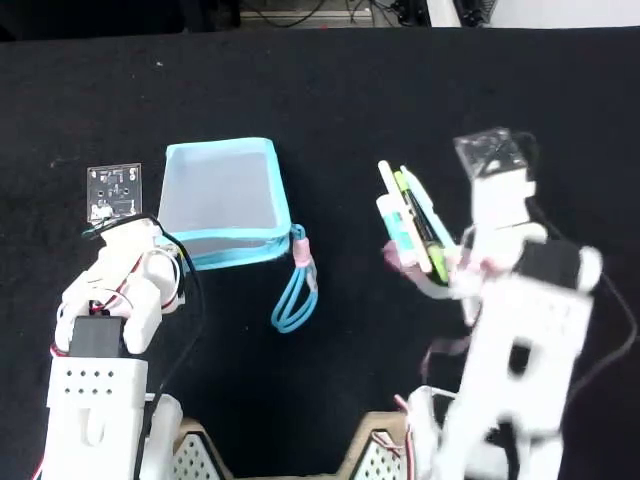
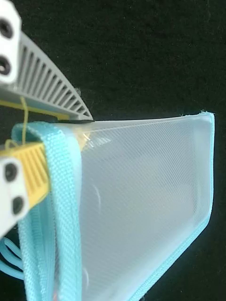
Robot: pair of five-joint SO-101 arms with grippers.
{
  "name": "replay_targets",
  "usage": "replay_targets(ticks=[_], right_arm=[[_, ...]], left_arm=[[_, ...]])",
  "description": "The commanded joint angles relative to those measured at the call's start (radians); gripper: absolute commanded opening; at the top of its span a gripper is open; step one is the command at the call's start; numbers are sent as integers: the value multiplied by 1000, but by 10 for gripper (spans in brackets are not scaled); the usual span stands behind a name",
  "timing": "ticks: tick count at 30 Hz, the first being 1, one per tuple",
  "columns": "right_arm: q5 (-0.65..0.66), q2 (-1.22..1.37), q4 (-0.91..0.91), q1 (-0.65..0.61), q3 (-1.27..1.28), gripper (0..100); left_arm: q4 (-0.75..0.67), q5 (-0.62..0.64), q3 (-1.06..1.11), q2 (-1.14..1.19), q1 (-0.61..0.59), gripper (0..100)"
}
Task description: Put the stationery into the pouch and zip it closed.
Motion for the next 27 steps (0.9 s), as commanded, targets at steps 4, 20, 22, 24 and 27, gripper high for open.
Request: replay_targets(ticks=[4, 20, 22, 24, 27], right_arm=[[-322, -461, -43, -414, -8, 11], [-408, -720, -572, -950, 297, 15], [-408, -740, -634, -968, 352, 15], [-407, -757, -683, -982, 406, 15], [-407, -783, -769, -982, 490, 14]], left_arm=[[-9, 8, -5, -2, -1, 30], [-9, 6, -4, -2, -1, 30], [-9, 6, -4, -2, -1, 30], [-8, 6, -7, -2, -1, 30], [-8, 6, -10, -2, -1, 30]])
